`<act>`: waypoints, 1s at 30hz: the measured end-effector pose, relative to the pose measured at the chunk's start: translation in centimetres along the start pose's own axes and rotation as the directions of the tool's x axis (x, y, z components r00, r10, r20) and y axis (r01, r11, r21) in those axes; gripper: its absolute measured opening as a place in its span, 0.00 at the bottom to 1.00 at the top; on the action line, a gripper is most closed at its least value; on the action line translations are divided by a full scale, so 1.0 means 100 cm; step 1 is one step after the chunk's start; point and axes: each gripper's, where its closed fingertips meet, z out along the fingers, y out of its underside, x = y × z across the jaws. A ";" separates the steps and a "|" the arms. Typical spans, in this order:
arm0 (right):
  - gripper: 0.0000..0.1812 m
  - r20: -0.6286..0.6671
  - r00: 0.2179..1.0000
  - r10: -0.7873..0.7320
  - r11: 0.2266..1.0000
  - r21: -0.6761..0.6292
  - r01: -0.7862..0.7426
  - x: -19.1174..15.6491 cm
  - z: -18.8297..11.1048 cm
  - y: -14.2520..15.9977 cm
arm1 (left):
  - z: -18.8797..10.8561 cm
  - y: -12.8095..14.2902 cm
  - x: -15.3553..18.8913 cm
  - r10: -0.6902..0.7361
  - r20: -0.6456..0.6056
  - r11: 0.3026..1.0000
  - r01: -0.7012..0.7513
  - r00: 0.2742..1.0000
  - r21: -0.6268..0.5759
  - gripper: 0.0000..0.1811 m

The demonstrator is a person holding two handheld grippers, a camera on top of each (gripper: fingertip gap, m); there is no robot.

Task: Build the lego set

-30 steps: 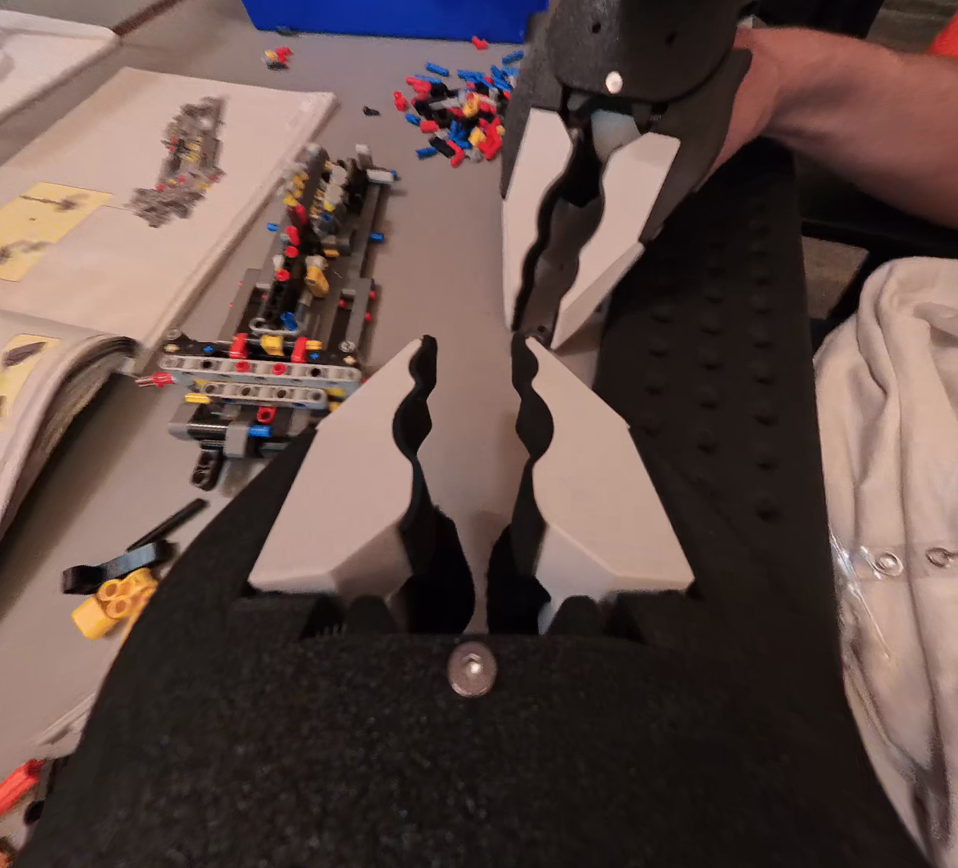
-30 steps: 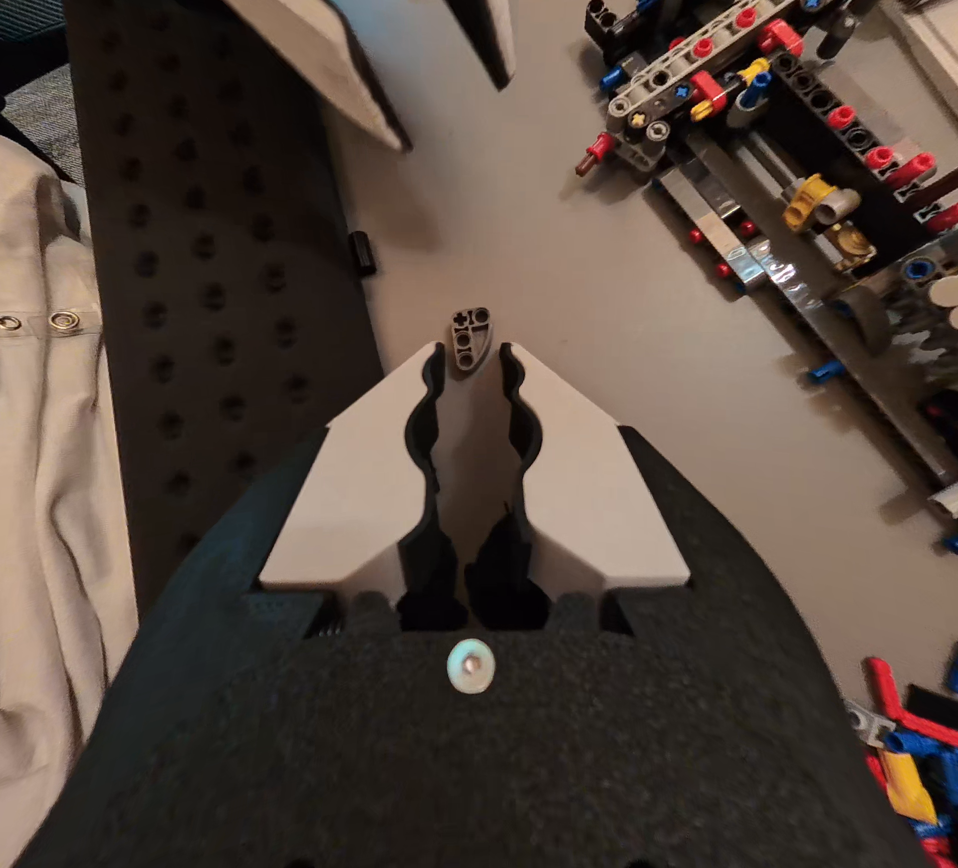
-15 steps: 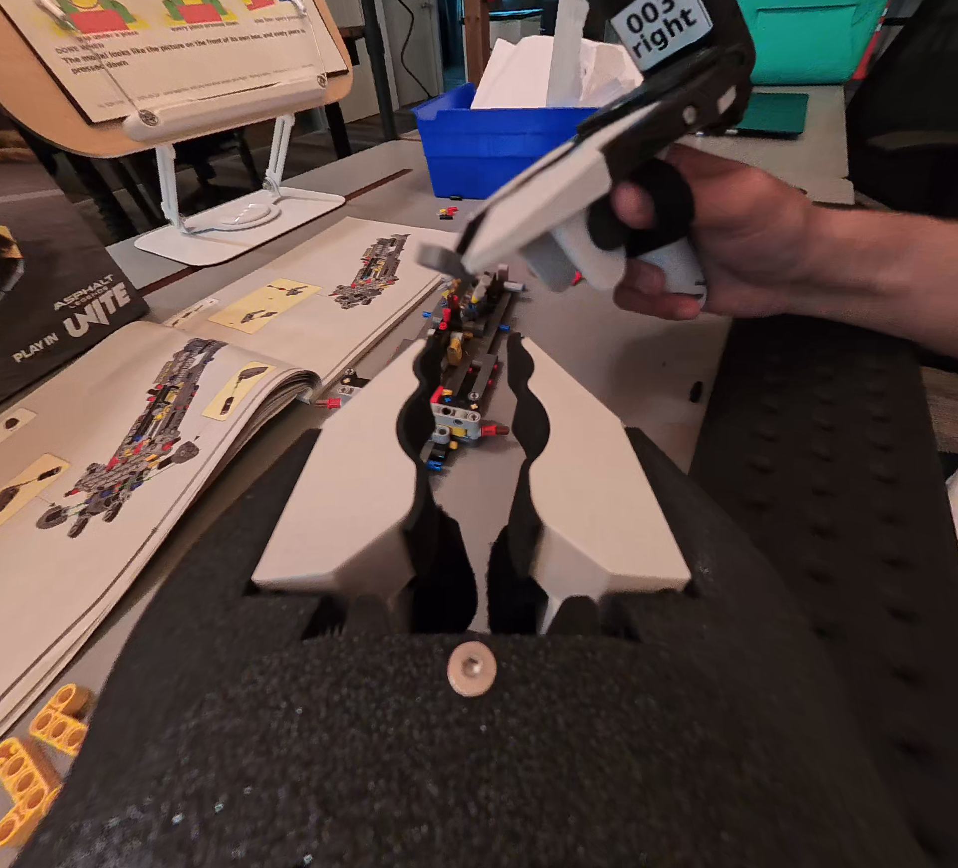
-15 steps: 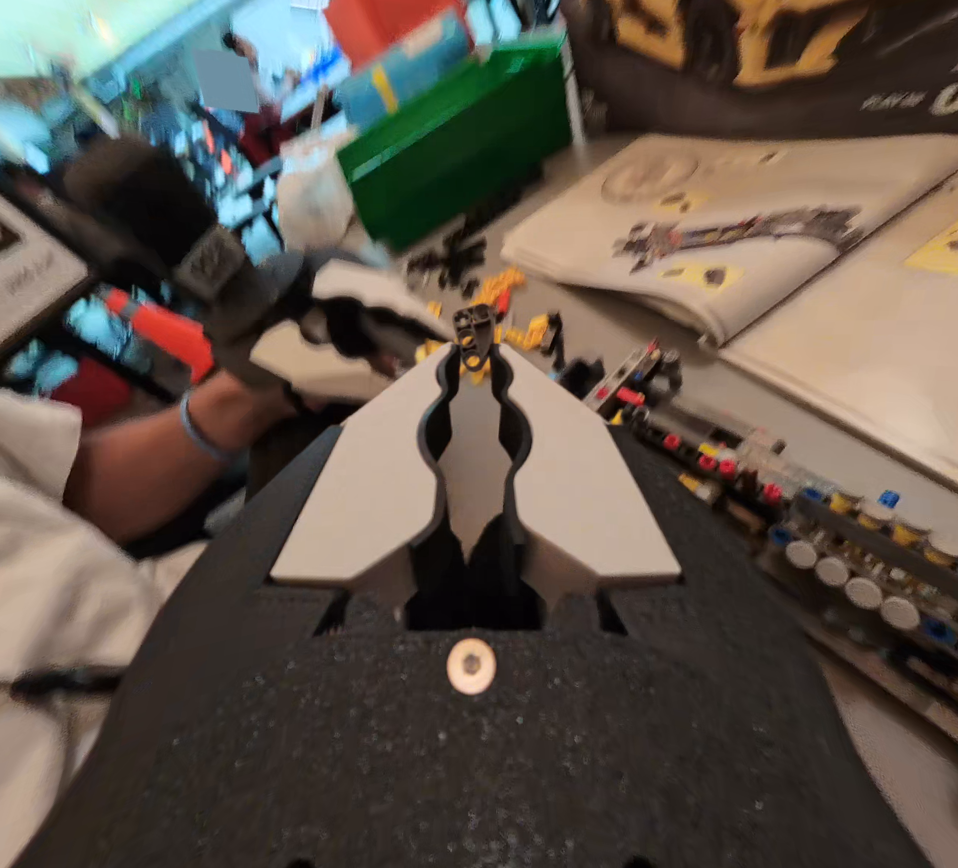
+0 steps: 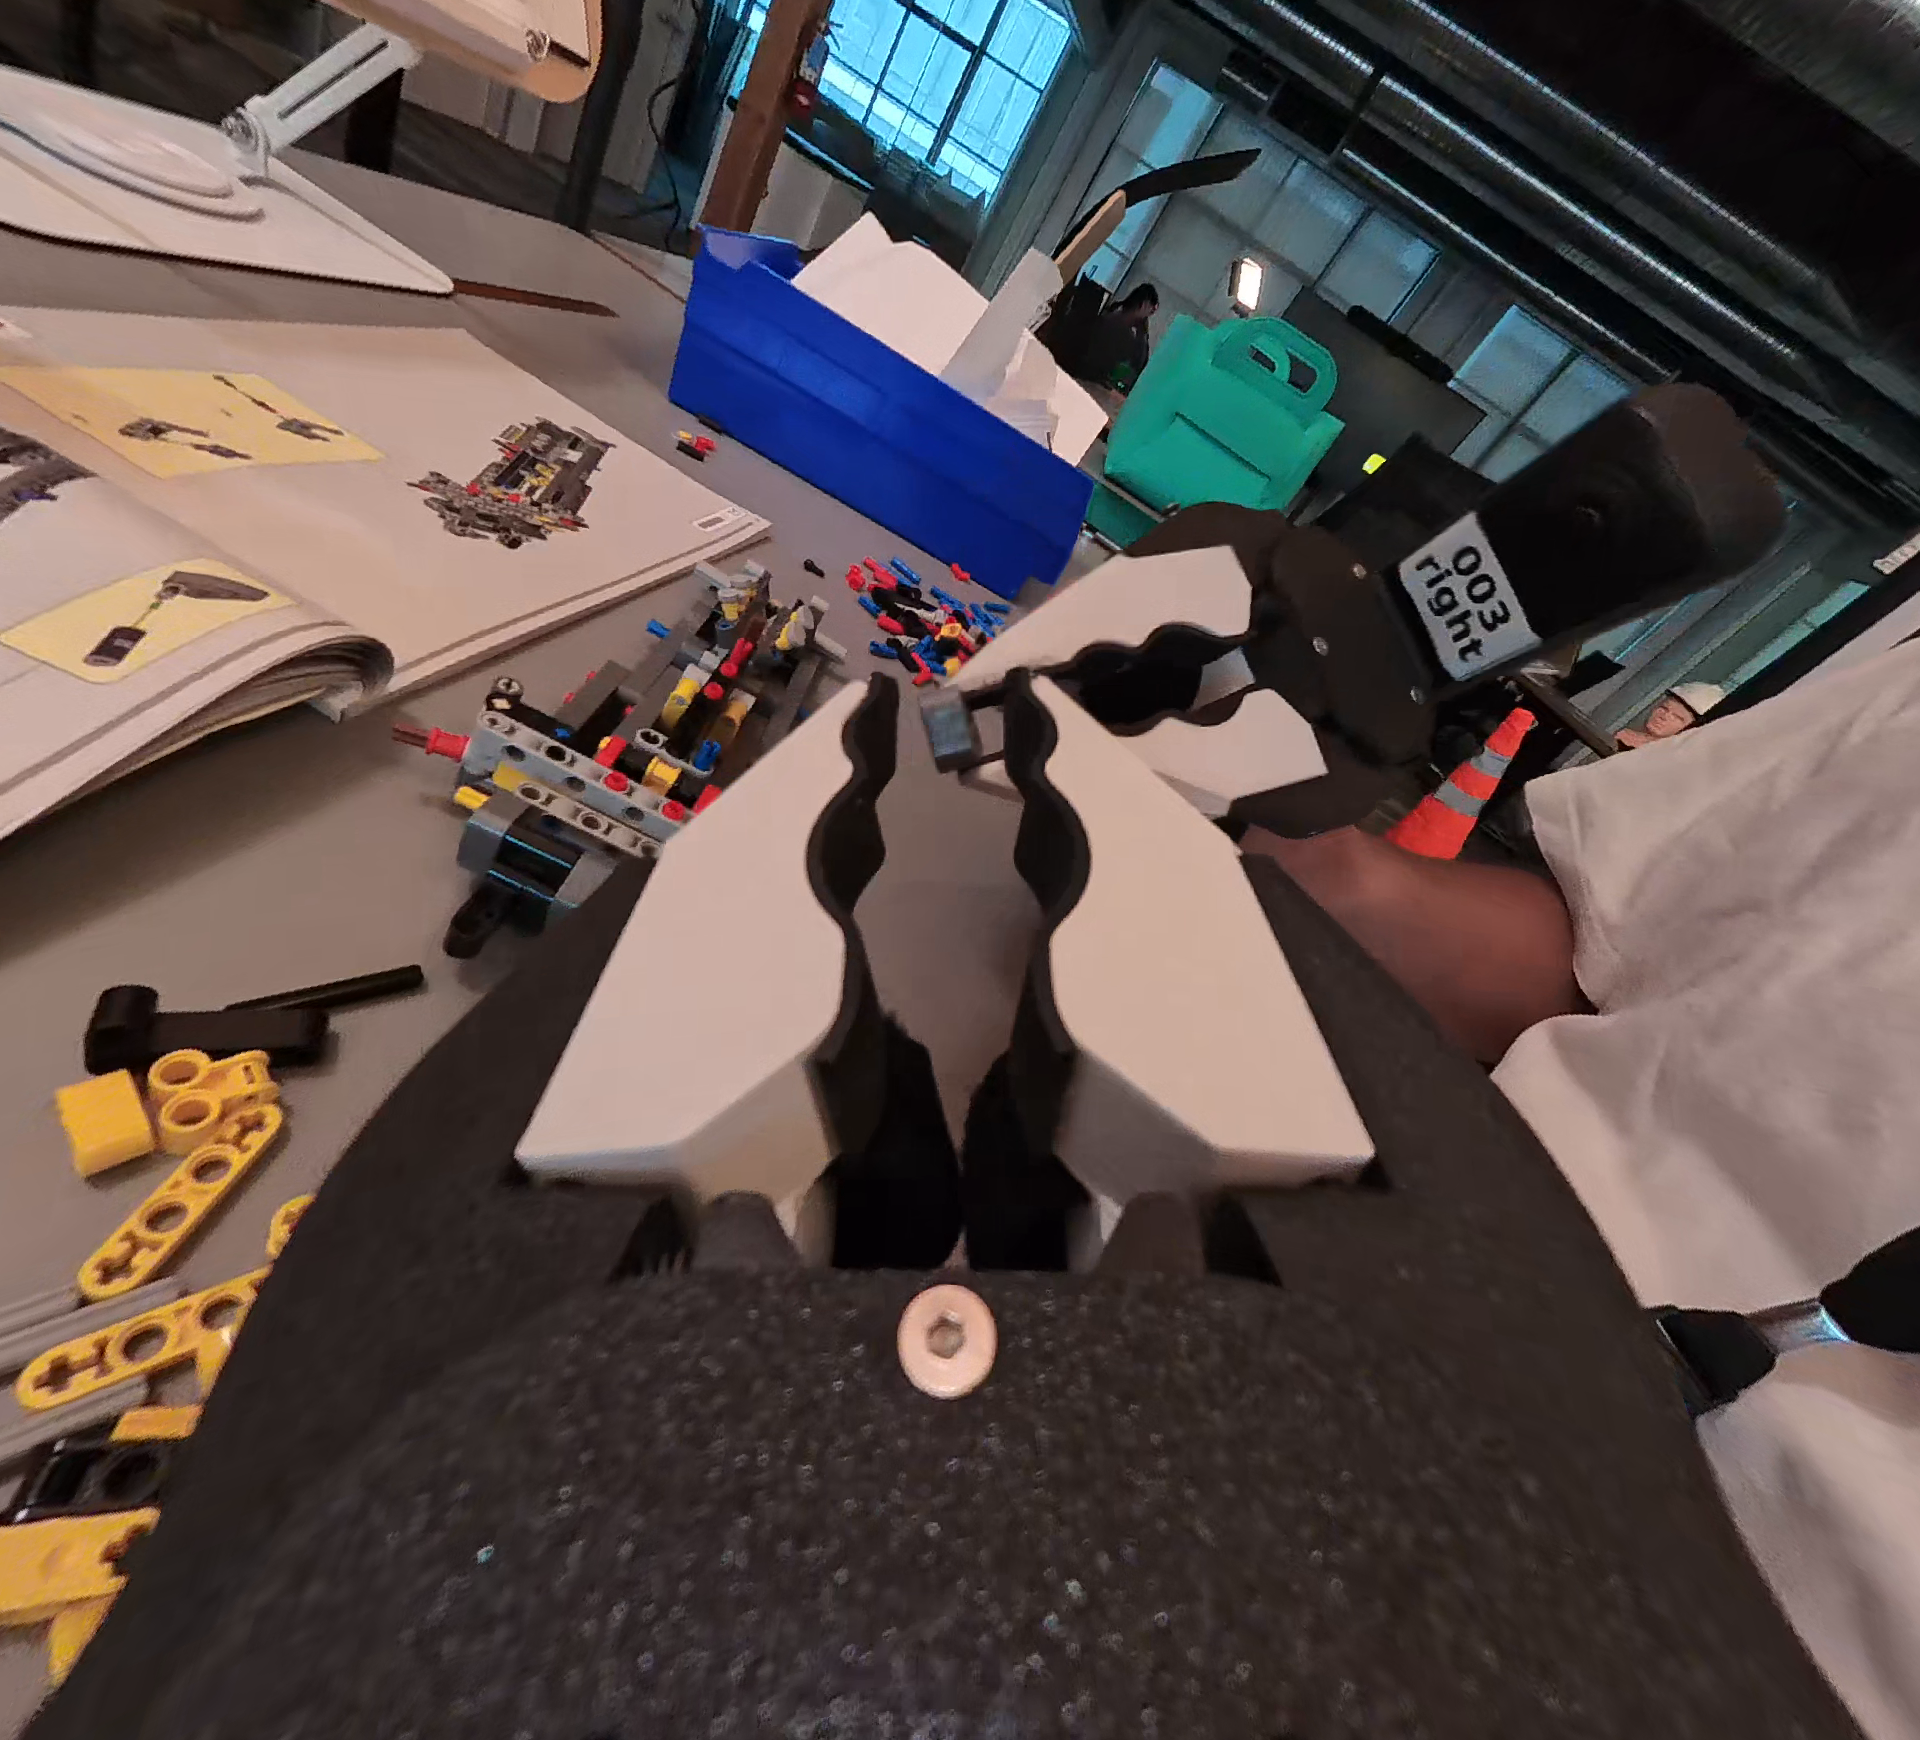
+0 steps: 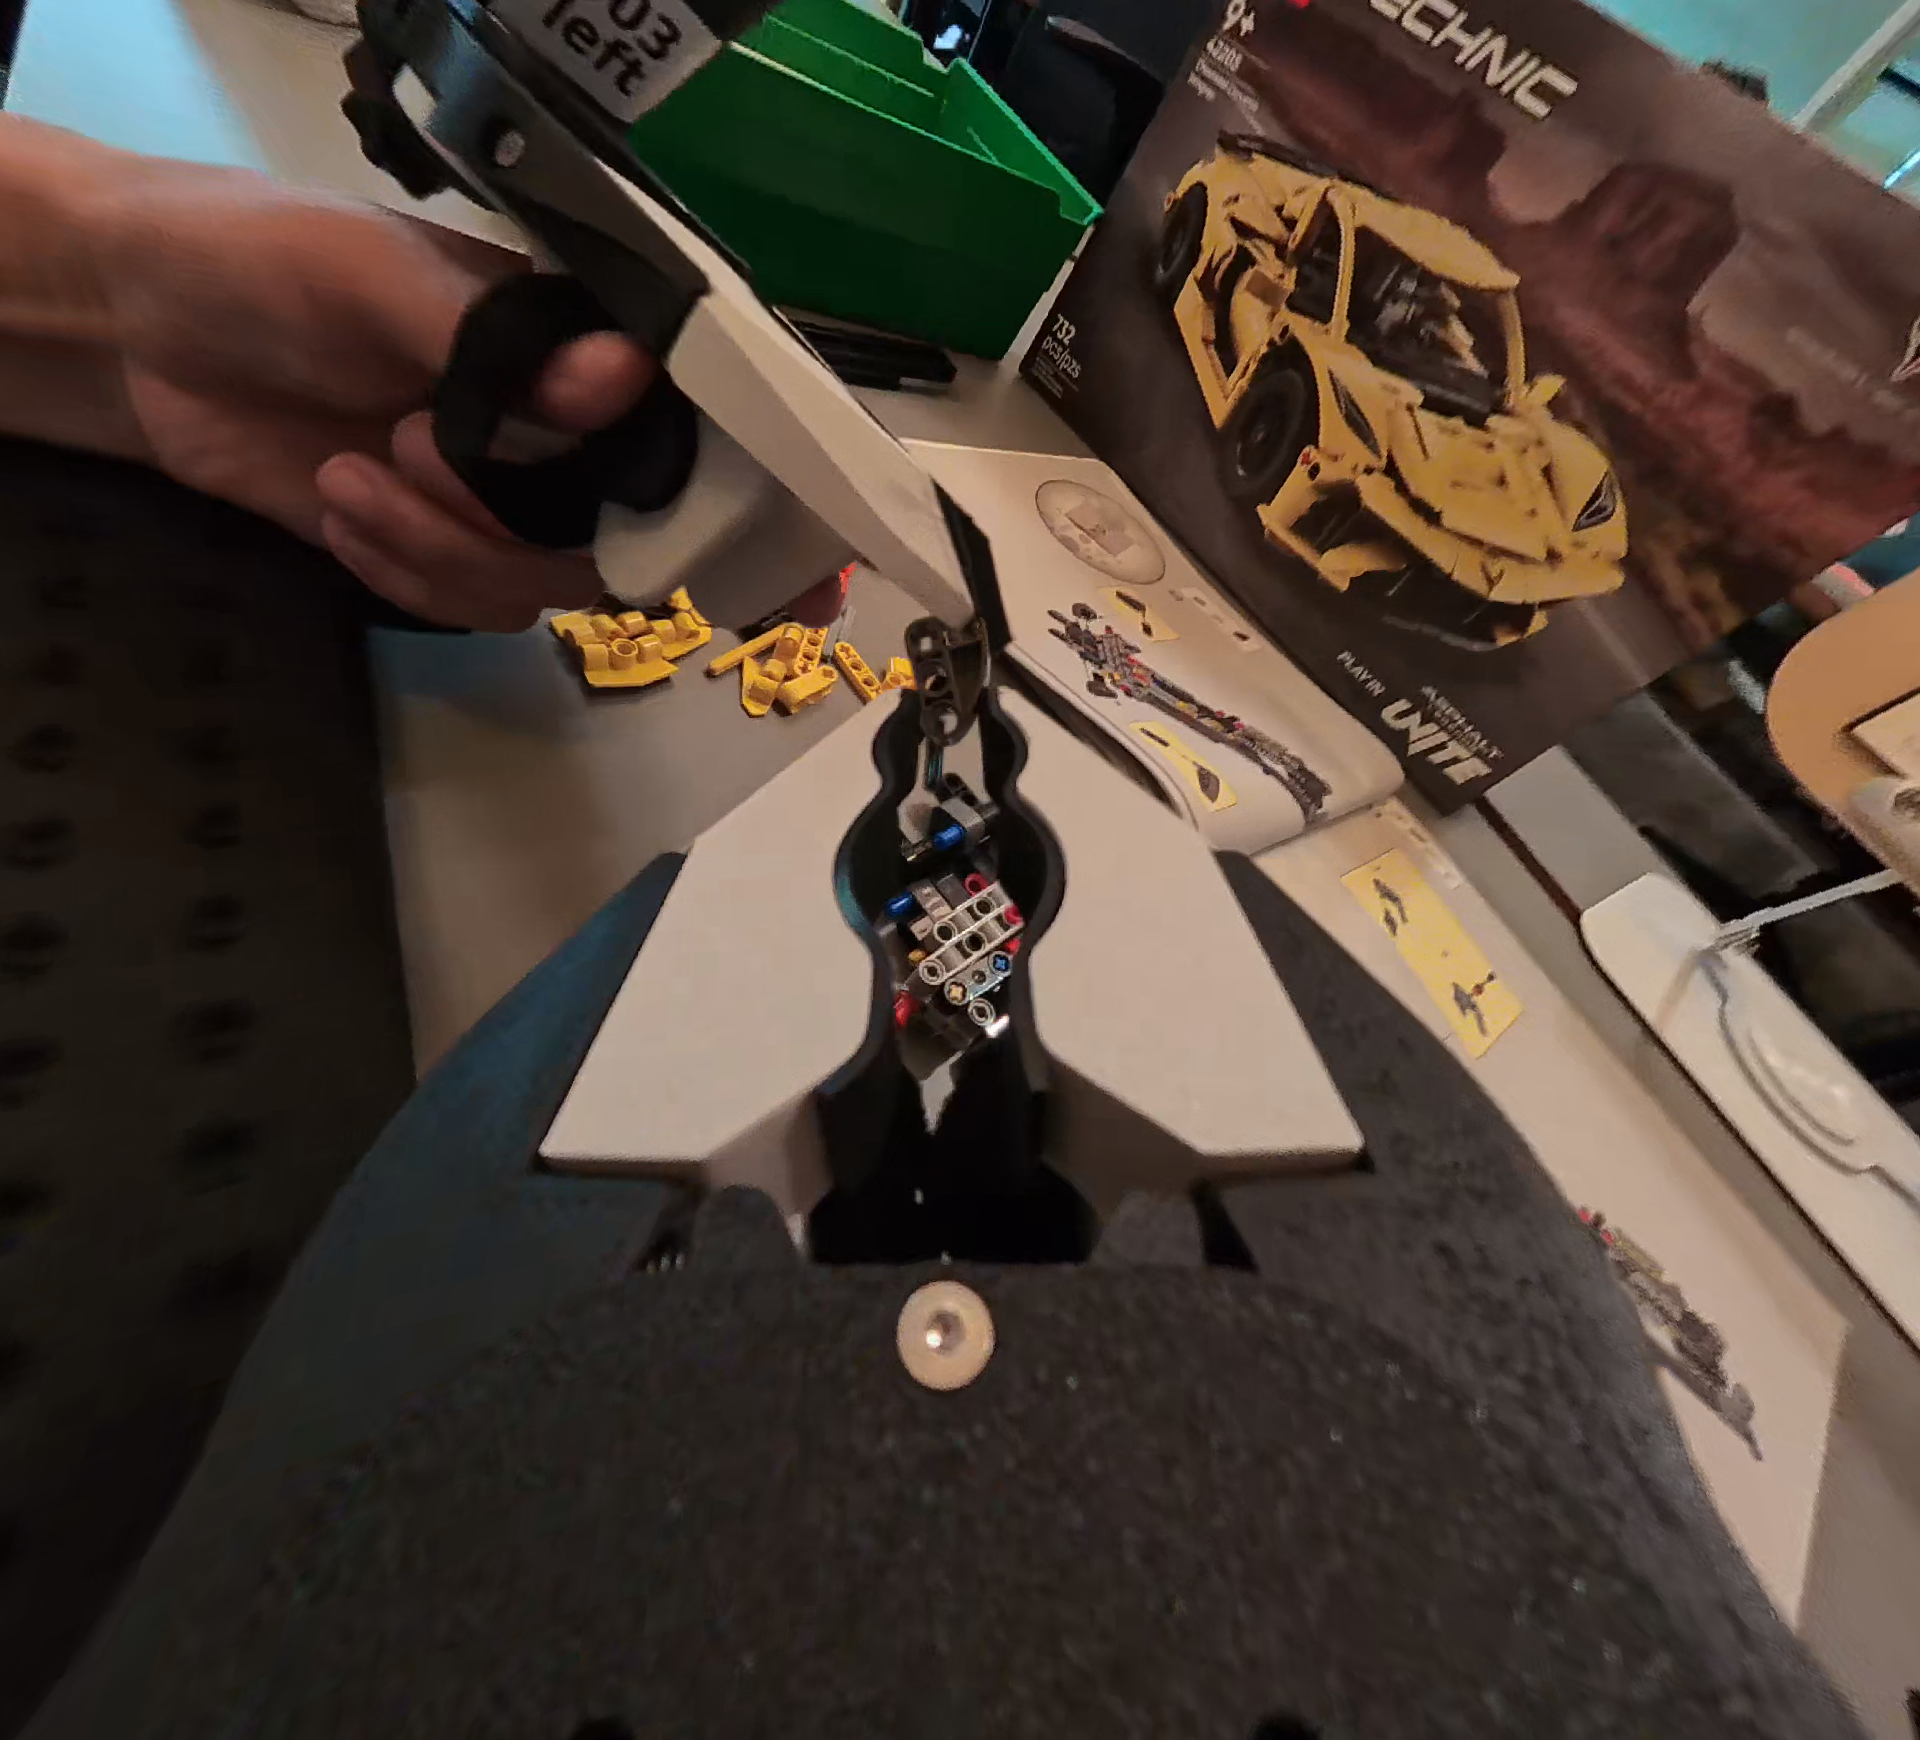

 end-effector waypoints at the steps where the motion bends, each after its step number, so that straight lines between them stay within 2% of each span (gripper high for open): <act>1: 0.05 -0.011 1.000 -0.020 1.000 0.002 0.020 0.001 0.000 0.000 | 0.000 0.001 -0.001 -0.005 0.001 1.000 0.005 1.000 -0.007 0.10; 4: 0.05 -0.061 0.995 -0.082 0.997 0.000 0.082 0.006 -0.002 0.000 | 0.003 0.006 -0.001 -0.010 -0.004 0.999 0.010 1.000 -0.037 0.09; 5: 0.05 -0.057 0.995 -0.086 0.996 0.007 0.086 0.006 -0.003 0.000 | 0.003 0.008 0.000 -0.009 -0.006 0.999 0.008 1.000 -0.046 0.04; 9: 0.06 -0.035 0.998 -0.060 0.998 0.018 0.061 0.004 -0.004 0.002 | 0.004 0.010 0.002 0.014 -0.010 0.998 -0.014 1.000 -0.055 0.04; 12: 0.06 0.017 0.991 0.133 0.990 0.054 -0.133 0.001 -0.011 -0.005 | 0.002 0.007 0.010 0.024 -0.059 0.999 -0.026 0.998 -0.035 0.04; 14: 0.07 0.071 0.960 0.269 0.947 0.163 -0.277 0.005 -0.022 -0.020 | -0.001 0.002 0.014 0.005 -0.088 1.000 -0.005 0.996 -0.004 0.04; 16: 0.07 0.201 0.883 0.423 0.875 0.162 -0.456 0.006 -0.025 -0.021 | -0.006 -0.006 0.022 -0.040 -0.159 0.998 0.047 0.986 0.038 0.04; 19: 0.11 0.486 0.621 0.615 0.687 0.056 -0.724 -0.003 -0.026 -0.030 | -0.011 -0.014 0.031 -0.060 -0.222 0.994 0.079 0.973 0.081 0.04; 21: 0.10 0.568 0.508 0.648 0.616 0.002 -0.787 -0.004 -0.027 -0.033 | -0.011 -0.014 0.032 -0.061 -0.228 0.993 0.081 0.972 0.082 0.04; 24: 0.06 0.599 0.457 0.658 0.563 0.012 -0.826 0.003 -0.032 -0.037 | -0.009 -0.012 0.036 -0.046 -0.236 0.995 0.064 0.971 0.072 0.04; 30: 0.06 0.606 0.450 0.656 0.578 -0.020 -0.816 -0.004 -0.030 -0.034 | -0.005 -0.010 0.039 -0.030 -0.237 0.997 0.045 0.971 0.060 0.04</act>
